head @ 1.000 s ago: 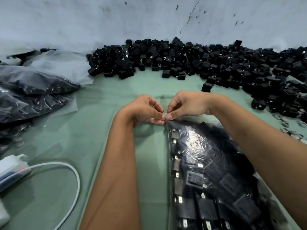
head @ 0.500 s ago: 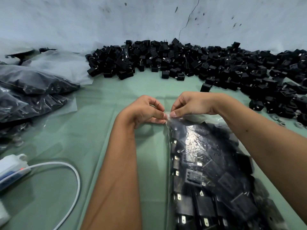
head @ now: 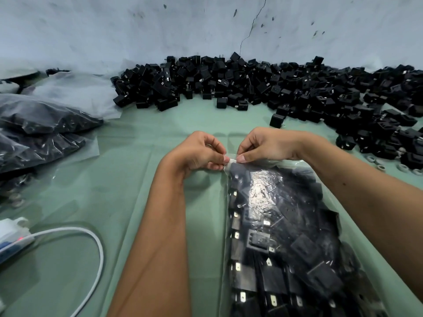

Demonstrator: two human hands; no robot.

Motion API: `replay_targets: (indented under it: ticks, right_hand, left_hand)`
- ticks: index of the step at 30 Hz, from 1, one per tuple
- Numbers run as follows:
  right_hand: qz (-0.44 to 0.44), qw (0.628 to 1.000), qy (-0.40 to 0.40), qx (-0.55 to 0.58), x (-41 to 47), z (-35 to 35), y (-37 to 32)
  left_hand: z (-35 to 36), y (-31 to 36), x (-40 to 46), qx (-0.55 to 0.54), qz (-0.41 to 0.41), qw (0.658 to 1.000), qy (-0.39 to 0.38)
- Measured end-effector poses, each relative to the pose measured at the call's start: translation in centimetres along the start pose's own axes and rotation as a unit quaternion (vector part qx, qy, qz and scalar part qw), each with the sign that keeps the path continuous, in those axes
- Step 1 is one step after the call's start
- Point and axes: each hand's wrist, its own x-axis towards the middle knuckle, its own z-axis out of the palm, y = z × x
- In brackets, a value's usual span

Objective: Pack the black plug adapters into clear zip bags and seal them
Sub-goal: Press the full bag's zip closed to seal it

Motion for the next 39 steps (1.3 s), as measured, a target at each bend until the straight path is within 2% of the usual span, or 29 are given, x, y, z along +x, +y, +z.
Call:
replay_targets:
  ticks: [3, 8, 12, 16, 23, 31, 39]
  right_hand:
    - [0.009, 1.0, 0.003, -0.013, 0.0, -0.1, 0.1]
    - [0.004, 1.0, 0.009, -0.015, 0.0, 0.2, 0.1]
    - [0.006, 1.0, 0.012, 0.012, -0.6, 0.0, 0.3]
    - [0.017, 1.0, -0.003, 0.0, -1.9, -1.3, 1.4]
    - [0.007, 1.0, 0.013, -0.023, -2.1, -0.7, 1.6]
    - [0.014, 0.999, 0.029, -0.017, -2.8, -0.7, 2.4]
    - [0.013, 0.998, 0.053, -0.003, -3.4, -0.6, 3.2]
  left_hand:
    - [0.0, 0.1, 0.1, 0.014, -0.001, 1.0, 0.001]
    - [0.7, 0.1, 0.4, 0.106, 0.023, 0.994, -0.014]
    - [1.1, 0.1, 0.5, 0.096, 0.046, 0.994, -0.011]
    - [0.6, 0.1, 0.5, 0.091, 0.035, 0.995, -0.01]
    - [1.9, 0.3, 1.1, 0.141, 0.046, 0.988, -0.029]
    - [2.3, 0.1, 1.4, 0.093, 0.039, 0.995, -0.026]
    - [3.1, 0.4, 2.0, 0.159, 0.081, 0.983, -0.053]
